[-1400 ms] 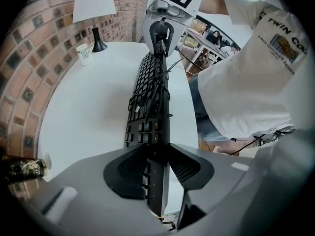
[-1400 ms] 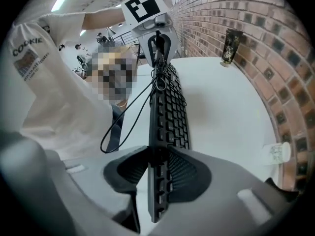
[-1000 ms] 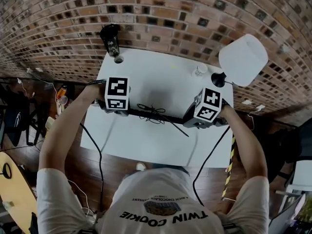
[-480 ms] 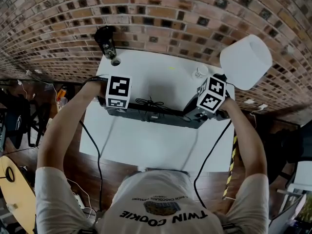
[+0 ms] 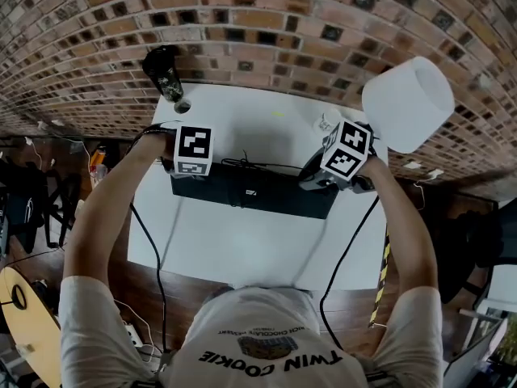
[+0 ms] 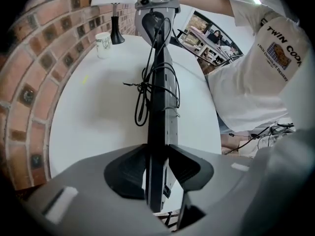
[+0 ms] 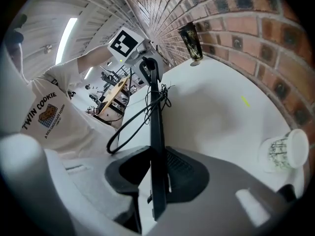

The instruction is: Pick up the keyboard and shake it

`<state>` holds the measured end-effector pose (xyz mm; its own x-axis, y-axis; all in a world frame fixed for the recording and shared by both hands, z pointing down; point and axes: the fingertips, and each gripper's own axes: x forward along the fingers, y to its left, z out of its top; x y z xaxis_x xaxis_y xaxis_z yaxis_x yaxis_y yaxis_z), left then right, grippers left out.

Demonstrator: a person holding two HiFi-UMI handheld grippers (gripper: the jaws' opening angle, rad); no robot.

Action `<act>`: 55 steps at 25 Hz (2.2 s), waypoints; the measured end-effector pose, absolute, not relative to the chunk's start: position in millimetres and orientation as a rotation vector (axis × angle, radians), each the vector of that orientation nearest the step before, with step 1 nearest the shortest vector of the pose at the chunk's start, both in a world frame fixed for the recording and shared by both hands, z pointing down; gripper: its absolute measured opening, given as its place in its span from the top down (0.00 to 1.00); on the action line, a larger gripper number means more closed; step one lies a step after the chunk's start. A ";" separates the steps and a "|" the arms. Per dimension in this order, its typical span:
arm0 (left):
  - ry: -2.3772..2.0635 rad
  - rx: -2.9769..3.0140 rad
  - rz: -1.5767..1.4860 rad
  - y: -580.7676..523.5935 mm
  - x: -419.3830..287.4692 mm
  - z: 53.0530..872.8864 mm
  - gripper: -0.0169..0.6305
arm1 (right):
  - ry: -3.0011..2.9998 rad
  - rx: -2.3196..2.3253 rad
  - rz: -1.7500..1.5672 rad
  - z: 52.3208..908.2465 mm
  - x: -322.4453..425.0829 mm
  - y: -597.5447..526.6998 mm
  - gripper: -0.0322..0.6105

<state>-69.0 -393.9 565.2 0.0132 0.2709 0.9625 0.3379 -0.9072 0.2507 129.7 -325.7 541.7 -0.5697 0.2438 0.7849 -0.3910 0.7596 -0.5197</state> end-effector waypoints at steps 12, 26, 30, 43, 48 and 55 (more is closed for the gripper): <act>-0.780 -2.198 -2.159 -409.7 -65.3 595.2 0.69 | -2.040 0.151 0.960 567.3 139.5 -356.0 0.80; -0.772 -2.192 -2.211 -427.6 -62.6 624.1 0.65 | -2.011 0.234 0.981 604.3 143.7 -375.2 0.80; -0.740 -2.210 -2.213 -429.4 -62.9 622.1 0.65 | -2.006 0.248 0.935 607.6 140.4 -376.6 0.80; -0.289 -2.342 -1.899 -423.4 -63.8 579.8 0.86 | -2.127 0.414 0.774 565.0 111.7 -362.0 0.80; -0.188 -2.297 -1.827 -400.6 -79.9 561.4 0.92 | -2.129 0.434 0.695 545.8 89.3 -330.7 0.80; -0.117 -2.449 -1.635 -341.9 -78.9 536.7 0.96 | -2.170 0.469 0.612 520.9 47.2 -278.0 0.80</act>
